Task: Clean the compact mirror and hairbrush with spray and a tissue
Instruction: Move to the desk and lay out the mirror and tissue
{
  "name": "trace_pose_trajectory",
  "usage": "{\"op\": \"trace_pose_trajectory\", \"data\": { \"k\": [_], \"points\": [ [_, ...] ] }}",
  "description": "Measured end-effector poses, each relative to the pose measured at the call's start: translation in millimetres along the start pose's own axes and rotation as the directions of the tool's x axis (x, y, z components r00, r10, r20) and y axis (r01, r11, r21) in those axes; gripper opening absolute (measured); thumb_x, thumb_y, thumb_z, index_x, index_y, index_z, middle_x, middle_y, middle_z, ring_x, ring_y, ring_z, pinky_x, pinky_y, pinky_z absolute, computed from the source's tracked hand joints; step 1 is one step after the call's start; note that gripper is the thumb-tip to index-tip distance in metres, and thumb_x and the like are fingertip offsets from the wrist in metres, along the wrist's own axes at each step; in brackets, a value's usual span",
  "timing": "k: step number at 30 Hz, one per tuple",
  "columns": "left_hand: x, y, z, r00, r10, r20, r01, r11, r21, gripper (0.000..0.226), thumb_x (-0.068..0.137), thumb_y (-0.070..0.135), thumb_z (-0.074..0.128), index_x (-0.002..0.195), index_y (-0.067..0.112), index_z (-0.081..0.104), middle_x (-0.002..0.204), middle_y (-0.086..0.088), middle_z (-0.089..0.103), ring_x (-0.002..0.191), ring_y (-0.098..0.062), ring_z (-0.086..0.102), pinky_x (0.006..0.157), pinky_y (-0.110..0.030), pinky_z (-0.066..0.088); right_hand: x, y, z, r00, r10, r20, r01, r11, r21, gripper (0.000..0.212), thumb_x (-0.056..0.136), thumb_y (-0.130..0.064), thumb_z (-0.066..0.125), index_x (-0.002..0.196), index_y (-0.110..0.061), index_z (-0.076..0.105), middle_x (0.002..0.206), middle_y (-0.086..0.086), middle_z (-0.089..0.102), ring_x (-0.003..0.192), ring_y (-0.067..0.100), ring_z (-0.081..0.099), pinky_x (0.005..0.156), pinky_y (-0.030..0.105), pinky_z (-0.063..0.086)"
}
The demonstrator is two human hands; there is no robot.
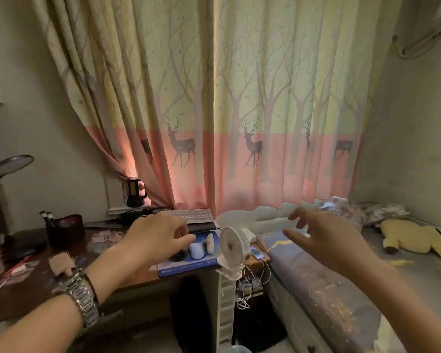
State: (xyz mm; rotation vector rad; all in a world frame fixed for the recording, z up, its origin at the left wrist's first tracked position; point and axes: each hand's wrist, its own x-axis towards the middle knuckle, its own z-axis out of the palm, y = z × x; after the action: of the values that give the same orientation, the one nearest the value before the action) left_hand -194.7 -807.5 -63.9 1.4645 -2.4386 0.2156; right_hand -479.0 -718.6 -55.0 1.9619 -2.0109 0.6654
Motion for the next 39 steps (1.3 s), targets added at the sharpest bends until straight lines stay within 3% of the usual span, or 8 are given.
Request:
{"op": "trace_pose_trajectory", "data": {
  "k": [6, 12, 17, 23, 27, 31, 39],
  "points": [
    [79, -39, 44, 0.995, -0.086, 0.046, 0.088, 0.995, -0.047, 0.031, 0.086, 0.057, 0.045, 0.096, 0.033, 0.062, 0.099, 0.01, 0.064, 0.087, -0.012, 0.057, 0.067, -0.031, 0.039, 88, 19, 48, 0.999, -0.034, -0.024, 0.034, 0.999, -0.003, 0.032, 0.084, -0.047, 0.056, 0.108, -0.026, 0.058, 0.096, -0.006, 0.065, 0.087, 0.014, 0.059, 0.061, 0.028, 0.041],
    [125, -65, 81, 0.984, -0.156, 0.09, 0.163, 0.984, -0.075, 0.031, 0.085, 0.058, 0.047, 0.096, 0.034, 0.063, 0.092, 0.013, 0.063, 0.087, -0.01, 0.058, 0.069, -0.031, 0.044, 149, 20, 116, 0.992, -0.122, 0.023, 0.122, 0.992, -0.025, 0.036, 0.084, -0.047, 0.055, 0.113, -0.025, 0.056, 0.105, -0.005, 0.065, 0.095, 0.018, 0.06, 0.066, 0.029, 0.039],
    [160, -86, 111, 0.967, -0.239, 0.091, 0.244, 0.968, -0.054, 0.032, 0.084, 0.06, 0.046, 0.095, 0.035, 0.063, 0.089, 0.014, 0.063, 0.085, -0.011, 0.06, 0.074, -0.033, 0.05, 205, 19, 179, 0.972, -0.229, 0.055, 0.228, 0.973, 0.036, 0.038, 0.084, -0.049, 0.054, 0.112, -0.023, 0.056, 0.104, -0.003, 0.066, 0.095, 0.021, 0.06, 0.071, 0.032, 0.047],
    [193, -121, 123, 0.9, -0.426, 0.095, 0.423, 0.904, 0.057, 0.032, 0.085, 0.059, 0.047, 0.098, 0.034, 0.063, 0.087, 0.012, 0.062, 0.077, -0.006, 0.055, 0.061, -0.023, 0.044, 277, 23, 243, 0.924, -0.374, 0.08, 0.365, 0.924, 0.113, 0.036, 0.086, -0.05, 0.049, 0.111, -0.025, 0.053, 0.104, -0.004, 0.065, 0.097, 0.021, 0.06, 0.073, 0.032, 0.046],
    [204, -142, 123, 0.832, -0.549, 0.084, 0.547, 0.836, 0.047, 0.033, 0.084, 0.06, 0.049, 0.097, 0.034, 0.064, 0.087, 0.013, 0.061, 0.079, -0.006, 0.058, 0.061, -0.023, 0.046, 317, 10, 280, 0.884, -0.458, 0.097, 0.434, 0.879, 0.197, 0.035, 0.087, -0.048, 0.05, 0.11, -0.022, 0.055, 0.103, -0.003, 0.066, 0.095, 0.022, 0.06, 0.067, 0.031, 0.041],
    [207, -163, 129, 0.8, -0.592, 0.099, 0.593, 0.805, 0.029, 0.029, 0.085, 0.058, 0.049, 0.094, 0.035, 0.064, 0.079, 0.018, 0.058, 0.071, 0.0, 0.053, 0.054, -0.019, 0.037, 343, -15, 312, 0.832, -0.538, 0.132, 0.5, 0.832, 0.242, 0.035, 0.087, -0.05, 0.047, 0.11, -0.024, 0.053, 0.105, -0.003, 0.064, 0.094, 0.021, 0.06, 0.064, 0.029, 0.038],
    [227, -247, 141, 0.781, -0.608, 0.143, 0.612, 0.79, 0.019, 0.028, 0.082, 0.06, 0.05, 0.089, 0.036, 0.063, 0.078, 0.018, 0.061, 0.072, 0.002, 0.054, 0.056, -0.019, 0.041, 396, -66, 370, 0.816, -0.555, 0.162, 0.511, 0.823, 0.246, 0.036, 0.089, -0.05, 0.045, 0.112, -0.024, 0.051, 0.11, -0.002, 0.063, 0.1, 0.023, 0.059, 0.078, 0.034, 0.047]
  ]
}}
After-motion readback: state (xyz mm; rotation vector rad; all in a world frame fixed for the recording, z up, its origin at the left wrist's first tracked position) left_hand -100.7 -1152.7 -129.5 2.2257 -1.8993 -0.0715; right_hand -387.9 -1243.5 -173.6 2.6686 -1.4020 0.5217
